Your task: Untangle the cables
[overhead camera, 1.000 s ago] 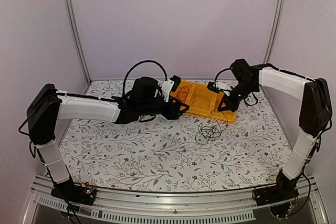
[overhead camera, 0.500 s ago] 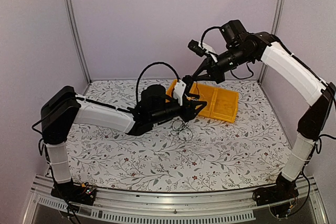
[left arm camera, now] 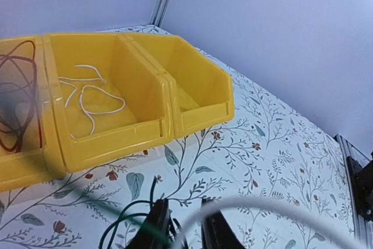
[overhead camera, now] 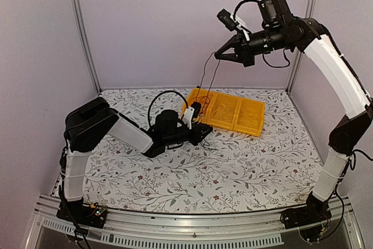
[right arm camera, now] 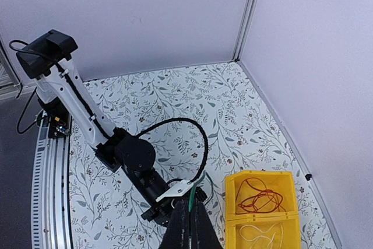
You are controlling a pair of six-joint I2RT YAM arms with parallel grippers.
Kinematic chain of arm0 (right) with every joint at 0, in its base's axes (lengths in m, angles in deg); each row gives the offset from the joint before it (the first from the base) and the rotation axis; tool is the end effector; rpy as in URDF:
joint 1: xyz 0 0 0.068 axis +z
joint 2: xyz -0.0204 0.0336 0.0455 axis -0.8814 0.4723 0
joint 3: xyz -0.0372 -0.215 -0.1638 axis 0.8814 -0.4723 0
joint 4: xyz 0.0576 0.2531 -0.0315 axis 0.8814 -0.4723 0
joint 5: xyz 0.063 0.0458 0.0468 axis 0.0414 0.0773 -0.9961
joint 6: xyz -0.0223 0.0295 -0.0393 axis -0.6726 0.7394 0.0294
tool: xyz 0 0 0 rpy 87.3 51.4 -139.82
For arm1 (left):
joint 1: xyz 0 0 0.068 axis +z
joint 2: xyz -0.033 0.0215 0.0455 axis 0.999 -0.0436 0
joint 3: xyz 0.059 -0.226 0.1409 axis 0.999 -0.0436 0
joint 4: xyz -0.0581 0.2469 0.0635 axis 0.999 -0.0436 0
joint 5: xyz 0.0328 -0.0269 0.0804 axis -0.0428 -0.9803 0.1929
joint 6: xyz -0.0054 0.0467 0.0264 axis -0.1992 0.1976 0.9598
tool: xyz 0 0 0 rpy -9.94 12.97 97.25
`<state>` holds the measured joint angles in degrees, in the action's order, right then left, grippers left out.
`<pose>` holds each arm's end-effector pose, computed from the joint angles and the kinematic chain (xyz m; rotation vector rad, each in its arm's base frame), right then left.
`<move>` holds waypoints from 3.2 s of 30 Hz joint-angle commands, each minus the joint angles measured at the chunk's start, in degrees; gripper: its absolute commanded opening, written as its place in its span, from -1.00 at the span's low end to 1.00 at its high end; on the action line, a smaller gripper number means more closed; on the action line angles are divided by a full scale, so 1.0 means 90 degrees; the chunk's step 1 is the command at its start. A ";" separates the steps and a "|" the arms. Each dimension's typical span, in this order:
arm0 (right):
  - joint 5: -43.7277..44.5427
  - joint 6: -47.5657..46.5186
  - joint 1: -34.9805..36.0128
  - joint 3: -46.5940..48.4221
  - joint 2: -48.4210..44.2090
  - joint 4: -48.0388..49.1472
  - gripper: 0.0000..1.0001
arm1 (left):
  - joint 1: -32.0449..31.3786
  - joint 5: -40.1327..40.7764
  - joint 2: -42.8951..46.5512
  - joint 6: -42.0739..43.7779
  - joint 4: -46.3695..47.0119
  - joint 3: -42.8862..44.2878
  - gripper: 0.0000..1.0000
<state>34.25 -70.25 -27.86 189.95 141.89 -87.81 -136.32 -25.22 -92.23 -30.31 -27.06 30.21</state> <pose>0.2844 0.2168 0.4768 -1.3786 1.6344 0.7542 0.2883 -0.3419 0.1260 0.6300 1.7642 -1.0656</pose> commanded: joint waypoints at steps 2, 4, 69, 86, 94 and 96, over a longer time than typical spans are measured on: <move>0.0983 0.0592 -0.0021 0.0354 -0.0855 0.2006 -1.00 | 0.0105 -0.0242 -0.0210 -0.0176 -0.0112 -0.0152 -0.58; 0.1271 0.0626 -0.0022 0.0418 -0.1001 0.2627 -1.00 | 0.0111 -0.0350 -0.0323 -0.0131 -0.0311 -0.0081 -0.56; 0.2034 -0.0247 -0.2580 -0.6372 -0.1714 0.5087 -1.00 | -0.0251 0.1065 0.2740 0.0617 -0.2952 -0.1386 -0.02; 0.1715 -0.0165 -0.2565 -0.5145 0.0766 0.3744 -1.00 | -0.0250 0.1282 0.2825 0.0575 -0.3242 -0.1404 -0.01; 0.2027 -0.0178 -0.2562 -0.4757 0.1580 0.3563 -1.00 | -0.0252 0.1368 0.2866 0.0530 -0.3301 -0.1422 -0.01; 0.2122 -0.0221 -0.2544 -0.4671 0.1751 0.3508 -1.00 | -0.0253 0.1372 0.2861 0.0521 -0.3312 -0.1408 -0.01</move>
<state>51.49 -71.82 -50.96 145.19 155.01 -54.20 -138.13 -13.72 -68.34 -25.79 -56.34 16.53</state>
